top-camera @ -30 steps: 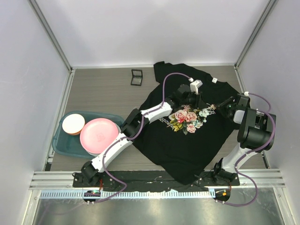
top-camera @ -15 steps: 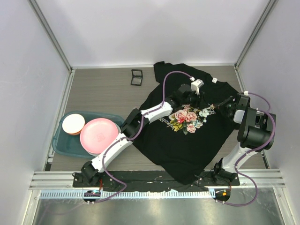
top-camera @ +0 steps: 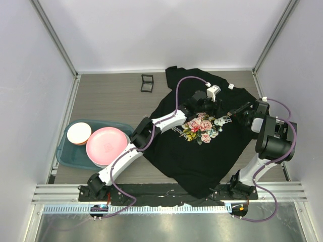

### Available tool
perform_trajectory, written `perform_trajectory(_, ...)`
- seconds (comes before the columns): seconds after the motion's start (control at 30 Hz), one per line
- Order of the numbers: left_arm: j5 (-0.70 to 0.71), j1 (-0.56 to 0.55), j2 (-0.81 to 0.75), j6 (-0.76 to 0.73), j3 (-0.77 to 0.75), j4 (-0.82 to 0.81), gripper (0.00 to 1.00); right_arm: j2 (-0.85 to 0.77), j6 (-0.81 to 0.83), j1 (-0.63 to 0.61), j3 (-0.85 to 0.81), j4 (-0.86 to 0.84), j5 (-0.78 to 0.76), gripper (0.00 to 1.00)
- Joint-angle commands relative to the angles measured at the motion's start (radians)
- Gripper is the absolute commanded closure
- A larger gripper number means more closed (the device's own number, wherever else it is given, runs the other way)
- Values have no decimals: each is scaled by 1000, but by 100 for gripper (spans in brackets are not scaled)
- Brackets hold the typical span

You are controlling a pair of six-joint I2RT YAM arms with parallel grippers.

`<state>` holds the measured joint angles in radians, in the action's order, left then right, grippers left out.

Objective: Remove the brooch from the garment

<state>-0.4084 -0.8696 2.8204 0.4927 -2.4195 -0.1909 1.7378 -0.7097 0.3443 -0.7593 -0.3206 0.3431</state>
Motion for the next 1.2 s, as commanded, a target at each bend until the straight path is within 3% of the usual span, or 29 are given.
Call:
perform_trajectory(0.0,-21,-8,-10,7,-56,-84,37,-55,9,-11,-35,-57,16,68)
perform_trajectory(0.67,-35,-17,77,130,-95,-214,52,-40,18,-22,-61,-55,36,68)
perform_trajectory(0.93,-12,-20,103,173,-99,-229,42,-23,19,-27,-69,-48,42,68)
perform_trajectory(1.17,57,-20,129,222,-110,-257,44,-20,29,-31,-77,-46,54,69)
